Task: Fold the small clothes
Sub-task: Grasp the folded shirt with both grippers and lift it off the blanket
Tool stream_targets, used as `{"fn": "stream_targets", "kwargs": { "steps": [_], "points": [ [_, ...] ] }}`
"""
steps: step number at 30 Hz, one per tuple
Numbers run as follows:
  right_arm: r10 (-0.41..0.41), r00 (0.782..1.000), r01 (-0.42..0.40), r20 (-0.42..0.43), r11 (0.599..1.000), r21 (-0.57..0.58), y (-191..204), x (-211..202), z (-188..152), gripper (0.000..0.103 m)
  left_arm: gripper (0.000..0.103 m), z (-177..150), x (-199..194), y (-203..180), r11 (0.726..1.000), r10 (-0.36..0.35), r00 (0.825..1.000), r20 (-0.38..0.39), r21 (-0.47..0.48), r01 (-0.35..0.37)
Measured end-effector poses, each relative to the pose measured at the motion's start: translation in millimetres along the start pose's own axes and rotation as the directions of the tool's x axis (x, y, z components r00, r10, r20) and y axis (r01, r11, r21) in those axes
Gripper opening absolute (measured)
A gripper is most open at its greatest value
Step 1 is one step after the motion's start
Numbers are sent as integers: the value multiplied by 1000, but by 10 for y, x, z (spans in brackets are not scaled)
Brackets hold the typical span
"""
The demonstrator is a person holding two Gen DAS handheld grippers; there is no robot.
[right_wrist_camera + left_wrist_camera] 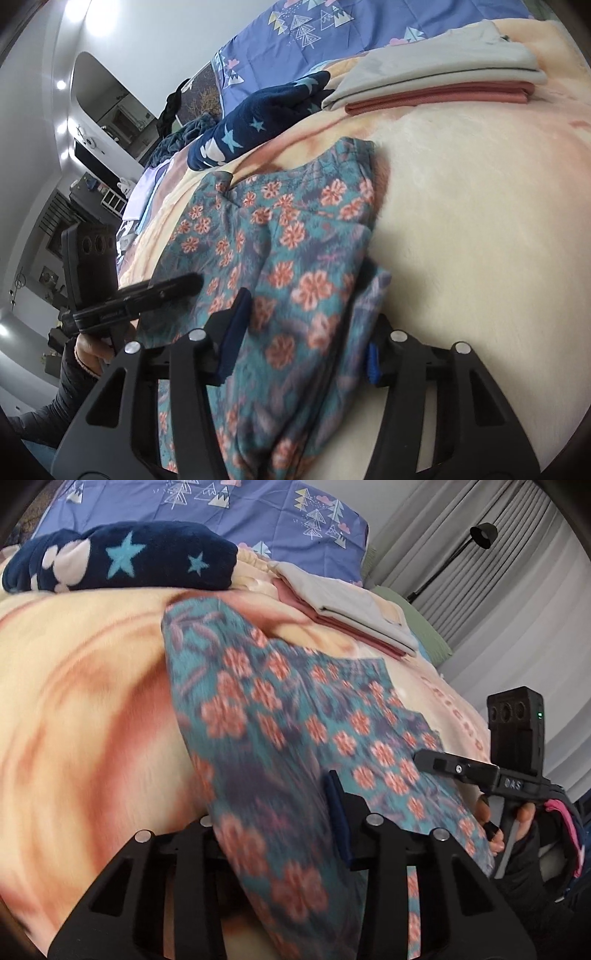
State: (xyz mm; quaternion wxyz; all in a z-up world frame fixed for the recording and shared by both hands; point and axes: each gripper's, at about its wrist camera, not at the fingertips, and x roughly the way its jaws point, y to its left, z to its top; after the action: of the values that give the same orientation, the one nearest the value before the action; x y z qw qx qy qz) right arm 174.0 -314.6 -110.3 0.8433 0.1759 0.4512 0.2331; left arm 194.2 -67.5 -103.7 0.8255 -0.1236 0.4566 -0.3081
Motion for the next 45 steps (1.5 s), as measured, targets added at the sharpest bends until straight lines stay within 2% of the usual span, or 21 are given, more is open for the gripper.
{"fn": "stream_targets", "kwargs": {
  "steps": [4, 12, 18, 21, 26, 31, 38, 45],
  "points": [
    [-5, 1000, 5, -4, 1000, -4, -11, 101, 57, 48, 38, 95, 99, 31, 1000, 23, 1000, 7, 16, -23],
    [-39, 999, 40, 21, 999, -34, 22, 84, 11, 39, 33, 87, 124, 72, 1000, -3, 1000, 8, 16, 2],
    [-90, 993, 97, 74, 991, -92, 158, 23, -34, 26, 19, 60, 66, -92, 994, 46, 998, 37, 93, -49],
    [-129, 985, 145, 116, 980, -140, 272, -39, -66, 22, 15, 52, 3, -247, 982, 95, 993, 66, 159, -105],
    [-162, 967, 197, 195, 965, -175, 423, -200, -124, 18, 14, 91, -171, -594, 939, 156, 980, 126, 290, -187],
    [-192, 927, 265, 322, 943, -201, 670, -536, -217, 17, 14, 176, -424, -922, 912, 140, 972, 188, 358, -200],
    [-223, 841, 358, 494, 913, -197, 974, -1141, -260, 16, 14, 321, -733, -1392, 864, 100, 950, 297, 447, -231],
    [-254, 756, 446, 604, 875, -190, 1122, -1562, -175, 16, 14, 606, -853, -1761, 822, 70, 922, 381, 502, -270]
  ]
}}
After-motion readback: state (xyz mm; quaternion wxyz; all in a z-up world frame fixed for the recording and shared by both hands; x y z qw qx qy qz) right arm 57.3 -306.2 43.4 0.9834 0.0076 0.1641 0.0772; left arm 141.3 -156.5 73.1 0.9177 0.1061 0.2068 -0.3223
